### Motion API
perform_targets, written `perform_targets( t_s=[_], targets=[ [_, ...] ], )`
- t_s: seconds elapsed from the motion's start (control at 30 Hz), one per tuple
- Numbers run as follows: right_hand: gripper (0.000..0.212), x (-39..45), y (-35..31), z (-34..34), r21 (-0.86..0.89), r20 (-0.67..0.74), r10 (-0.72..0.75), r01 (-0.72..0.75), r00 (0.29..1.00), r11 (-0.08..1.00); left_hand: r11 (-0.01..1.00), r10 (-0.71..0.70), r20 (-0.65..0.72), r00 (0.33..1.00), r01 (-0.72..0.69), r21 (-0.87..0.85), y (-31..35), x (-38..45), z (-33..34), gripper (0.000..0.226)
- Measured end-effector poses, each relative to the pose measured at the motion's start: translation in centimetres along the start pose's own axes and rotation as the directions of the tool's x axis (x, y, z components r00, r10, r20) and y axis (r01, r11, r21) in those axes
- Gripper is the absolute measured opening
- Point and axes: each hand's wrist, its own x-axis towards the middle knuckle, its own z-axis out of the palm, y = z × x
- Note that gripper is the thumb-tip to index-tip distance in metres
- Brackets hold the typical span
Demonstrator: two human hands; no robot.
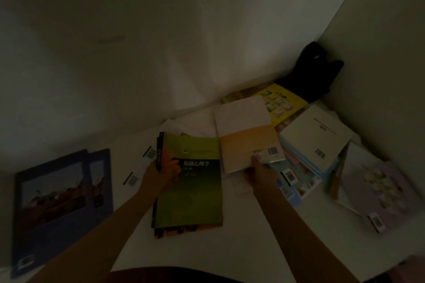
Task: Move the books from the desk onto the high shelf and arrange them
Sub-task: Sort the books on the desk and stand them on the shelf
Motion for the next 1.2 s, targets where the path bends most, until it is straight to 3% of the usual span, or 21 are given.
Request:
perform_targets(
  t_s=[0.07, 0.23, 0.33, 0.4, 0.47, 0.53, 0.57, 0.63, 0.67, 0.73, 0.8, 0.83, 0.9, 0.93, 0.97, 1.0, 1.03, 1.1, 1.13, 1.2],
  targets=[
    [0.043, -0.3, 0.0, 0.4, 0.000, -0.042, -0.057, 0.057, 0.998, 0.998, 0.998, 0.020, -0.011, 1.000, -0.019, 0.053, -0.4, -0.1, -0.2, 0.052],
    [0.031, -1.3, 0.2, -0.2, 0.071, 0.042, -0.143, 0.140, 0.989, 0.988, 0.932, 0.152, 0.018, 0.988, -0.149, 0.331, -0.5, -0.3, -1.6, 0.050],
    [0.019, -2.4, 1.1, -1.0, -0.159, 0.031, -0.396, 0.395, 0.918, 0.905, 0.824, 0.199, -0.098, 0.975, -0.112, 0.556, 0.6, -0.1, -2.7, 0.052],
    [0.014, -2.9, 1.8, -1.5, -0.269, 0.081, -0.534, 0.534, 0.842, 0.801, 0.868, 0.123, -0.053, 0.991, -0.081, 0.490, 1.8, -0.7, -3.0, 0.048],
    [0.017, -3.5, 2.2, -1.6, -0.301, 0.154, -0.632, 0.645, 0.760, 0.702, 0.962, 0.013, 0.015, 1.000, -0.017, 0.274, 2.9, -0.9, -2.9, 0.037],
    [0.021, -4.6, 2.6, -1.3, -0.370, 0.275, -0.734, 0.773, 0.621, 0.515, 0.995, -0.053, 0.039, 0.998, 0.049, 0.090, 4.2, -1.5, -2.1, 0.030],
    [0.028, -5.5, 2.7, -1.0, -0.383, 0.343, -0.794, 0.847, 0.501, 0.369, 0.998, -0.064, 0.062, 0.996, 0.062, 0.034, 4.8, -1.9, -1.8, 0.032],
    [0.040, -7.0, 3.6, -0.3, -0.418, 0.534, -0.824, 0.906, 0.187, -0.065, 0.999, -0.040, 0.065, 0.997, 0.040, -0.008, 5.0, -1.5, -1.9, 0.040],
    [0.043, -7.4, 5.0, 0.1, -0.419, 0.655, -0.751, 0.867, 0.085, -0.268, 1.000, 0.003, 0.053, 0.999, -0.004, 0.019, 4.8, -1.4, -1.9, 0.044],
    [0.042, -8.2, 8.5, 1.0, -0.379, 0.800, -0.596, 0.832, 0.073, -0.406, 0.995, 0.069, -0.043, 0.997, -0.065, 0.075, 4.1, -1.3, -2.4, 0.061],
    [0.029, -9.0, 12.0, 1.8, -0.299, 0.834, -0.541, 0.910, 0.103, -0.287, 0.885, 0.105, -0.034, 0.994, -0.078, 0.459, 2.4, -0.3, -3.4, 0.105],
    [0.023, -9.2, 12.8, 2.1, -0.255, 0.848, -0.517, 0.943, 0.112, -0.215, 0.735, 0.079, 0.056, 0.995, -0.096, 0.672, 1.4, 0.0, -3.8, 0.115],
    [0.016, -8.9, 13.5, 2.4, -0.221, 0.876, -0.476, 0.942, 0.078, -0.252, 0.395, 0.031, 0.124, 0.992, -0.127, 0.910, -0.7, -0.1, -4.0, 0.110],
    [0.020, -9.0, 12.5, 2.4, -0.235, 0.900, -0.422, 0.936, 0.108, -0.263, 0.306, 0.045, 0.138, 0.989, -0.145, 0.941, -1.2, -0.6, -3.9, 0.111],
    [0.030, -9.3, 10.9, 2.0, -0.283, 0.905, -0.383, 0.933, 0.183, -0.223, 0.263, 0.065, 0.141, 0.988, -0.153, 0.952, -1.3, -1.1, -3.8, 0.115],
    [0.037, -8.7, 9.8, 1.4, -0.373, 0.872, -0.411, 0.905, 0.266, -0.205, 0.263, 0.103, 0.137, 0.985, -0.159, 0.952, -1.2, -1.4, -3.7, 0.118],
    [0.037, -7.9, 8.5, 0.4, -0.439, 0.807, -0.520, 0.873, 0.281, -0.210, 0.290, 0.147, 0.132, 0.980, -0.171, 0.942, -1.2, -0.9, -3.6, 0.122],
    [0.033, -6.0, 5.3, -2.2, -0.573, 0.641, -0.604, 0.819, 0.473, 0.034, 0.339, 0.259, 0.153, 0.954, -0.238, 0.910, 0.1, -0.3, -2.2, 0.120],
    [0.029, -5.1, 3.3, -3.5, -0.622, 0.519, -0.640, 0.764, 0.566, 0.171, 0.353, 0.331, 0.178, 0.927, -0.296, 0.888, 0.7, 0.2, -0.8, 0.106],
    [0.022, -3.5, -0.6, -6.2, -0.613, 0.214, -0.705, 0.655, 0.676, 0.441, 0.349, 0.437, 0.238, 0.867, -0.407, 0.844, 2.5, 0.7, 3.2, 0.075]
  ],
)
